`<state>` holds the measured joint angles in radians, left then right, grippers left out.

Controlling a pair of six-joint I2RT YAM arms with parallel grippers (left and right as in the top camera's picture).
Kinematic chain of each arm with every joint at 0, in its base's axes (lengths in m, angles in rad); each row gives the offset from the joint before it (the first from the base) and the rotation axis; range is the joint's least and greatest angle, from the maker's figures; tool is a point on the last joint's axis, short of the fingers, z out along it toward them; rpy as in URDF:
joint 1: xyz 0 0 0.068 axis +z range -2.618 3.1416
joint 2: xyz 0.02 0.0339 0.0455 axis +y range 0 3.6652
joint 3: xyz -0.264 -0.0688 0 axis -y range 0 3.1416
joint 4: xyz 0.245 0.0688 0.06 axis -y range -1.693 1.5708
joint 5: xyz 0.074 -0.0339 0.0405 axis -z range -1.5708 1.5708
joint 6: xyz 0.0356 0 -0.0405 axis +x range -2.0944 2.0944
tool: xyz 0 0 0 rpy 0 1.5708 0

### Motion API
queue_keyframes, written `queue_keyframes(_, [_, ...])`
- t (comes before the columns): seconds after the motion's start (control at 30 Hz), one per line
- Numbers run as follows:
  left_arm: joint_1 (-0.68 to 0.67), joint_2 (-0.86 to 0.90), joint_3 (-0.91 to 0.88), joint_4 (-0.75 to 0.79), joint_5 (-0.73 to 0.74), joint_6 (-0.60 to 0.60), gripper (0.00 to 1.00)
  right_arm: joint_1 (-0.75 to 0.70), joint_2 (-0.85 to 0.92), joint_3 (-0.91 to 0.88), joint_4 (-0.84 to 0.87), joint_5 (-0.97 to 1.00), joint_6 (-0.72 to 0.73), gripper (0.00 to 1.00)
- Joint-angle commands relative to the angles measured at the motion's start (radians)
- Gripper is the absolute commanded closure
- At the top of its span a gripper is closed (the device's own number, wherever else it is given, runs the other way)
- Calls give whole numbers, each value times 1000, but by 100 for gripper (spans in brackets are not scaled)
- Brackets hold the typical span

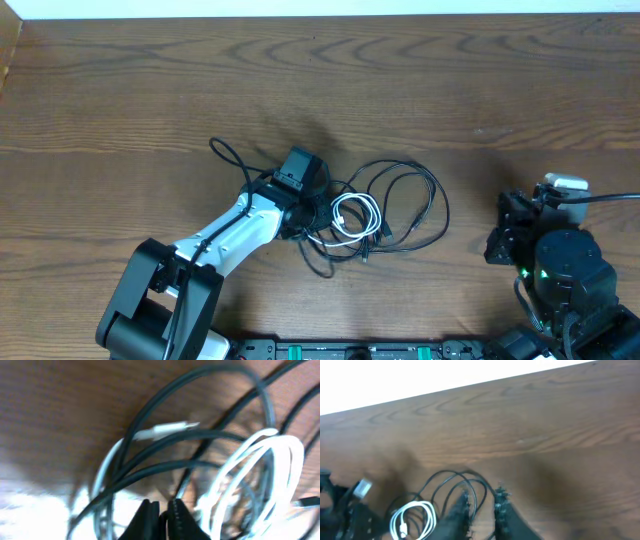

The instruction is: Untangle cables

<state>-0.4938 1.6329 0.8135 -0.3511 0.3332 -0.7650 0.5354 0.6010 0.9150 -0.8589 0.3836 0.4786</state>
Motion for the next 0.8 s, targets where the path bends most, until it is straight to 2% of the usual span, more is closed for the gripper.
queue_keyframes(0.0, [7, -17, 10, 34, 76, 1, 93, -6, 19, 6, -2, -86, 7, 79])
queue_keyframes(0.13, [7, -93, 10, 135, 134, 17, 93, -6, 61, 6, -13, -156, 8, 74])
queue_keyframes(0.27, [7, -201, 10, 232, 220, 119, 93, -6, 130, 5, -16, -213, 8, 64])
queue_keyframes(0.4, [7, -291, 10, 231, 224, 180, 92, -6, 224, 5, -21, -244, 8, 64])
queue_keyframes(0.47, [7, -316, 10, 225, 215, 210, 85, -6, 271, 5, -27, -245, 8, 61])
queue_keyframes(0.57, [11, -341, 10, 211, 159, 215, 74, -6, 335, 5, -39, -280, 7, 50])
queue_keyframes(0.7, [30, -354, 10, 219, 152, 207, 57, -6, 405, 5, -58, -335, 7, 43])
queue_keyframes(0.77, [36, -354, 10, 218, 152, 207, 56, -6, 435, 5, -55, -366, 7, 40])
